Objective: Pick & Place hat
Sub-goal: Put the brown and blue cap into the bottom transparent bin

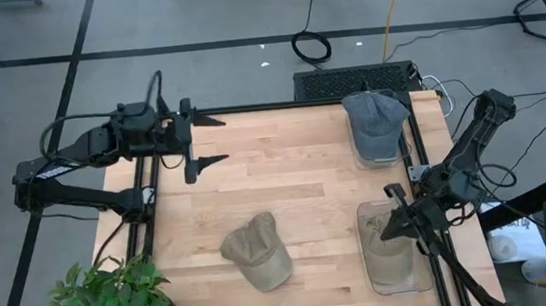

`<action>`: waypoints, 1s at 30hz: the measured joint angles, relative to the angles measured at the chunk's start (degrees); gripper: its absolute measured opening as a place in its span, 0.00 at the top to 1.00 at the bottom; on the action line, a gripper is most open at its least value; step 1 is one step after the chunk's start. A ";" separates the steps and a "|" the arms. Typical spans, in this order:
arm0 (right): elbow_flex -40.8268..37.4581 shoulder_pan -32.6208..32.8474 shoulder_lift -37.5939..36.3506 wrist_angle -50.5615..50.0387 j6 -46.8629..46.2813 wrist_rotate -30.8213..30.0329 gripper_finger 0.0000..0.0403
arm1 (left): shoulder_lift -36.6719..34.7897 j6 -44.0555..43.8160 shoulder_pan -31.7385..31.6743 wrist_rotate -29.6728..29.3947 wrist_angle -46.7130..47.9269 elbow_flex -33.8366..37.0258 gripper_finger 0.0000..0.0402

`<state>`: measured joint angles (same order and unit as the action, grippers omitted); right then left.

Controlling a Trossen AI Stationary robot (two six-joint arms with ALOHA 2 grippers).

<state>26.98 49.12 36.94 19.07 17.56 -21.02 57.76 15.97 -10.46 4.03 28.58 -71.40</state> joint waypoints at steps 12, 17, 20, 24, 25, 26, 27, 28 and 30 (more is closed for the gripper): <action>-0.04 -0.90 -3.99 -1.49 -1.95 -18.20 0.81 | -0.02 -19.74 1.01 0.48 -14.28 0.00 0.09; -0.04 -5.04 -6.90 -5.41 -3.94 -15.56 0.65 | 0.86 -20.34 1.73 0.93 -11.86 0.01 0.09; -0.04 -9.00 -7.02 -6.10 -7.36 -9.24 0.61 | 2.23 -20.97 2.60 0.98 -11.42 0.02 0.09; -0.06 -14.62 -6.91 -8.86 -9.26 -6.10 0.58 | 4.86 -20.87 3.11 -0.68 -11.54 0.02 0.09; -0.07 -15.98 -7.00 -9.25 -9.16 -6.08 0.57 | 5.59 -20.89 3.09 -2.02 -12.25 0.02 0.09; -0.07 -17.23 -7.39 -9.43 -8.88 -6.02 0.57 | 6.30 -20.58 2.95 -3.57 -12.51 0.02 0.09; -0.07 -18.36 -7.93 -9.43 -8.13 -5.95 0.57 | 7.09 -20.07 2.79 -5.01 -12.70 0.02 0.09; -0.07 -19.38 -8.50 -9.26 -7.17 -5.91 0.57 | 7.92 -20.01 2.64 -6.11 -12.91 0.02 0.09; -0.07 -21.58 -9.79 -9.80 -5.62 -5.81 0.57 | 9.30 -20.94 2.68 -6.49 -11.13 0.00 0.09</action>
<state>26.92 27.55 27.15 9.27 11.94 -26.82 67.06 -4.98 -7.78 -2.47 17.45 -71.40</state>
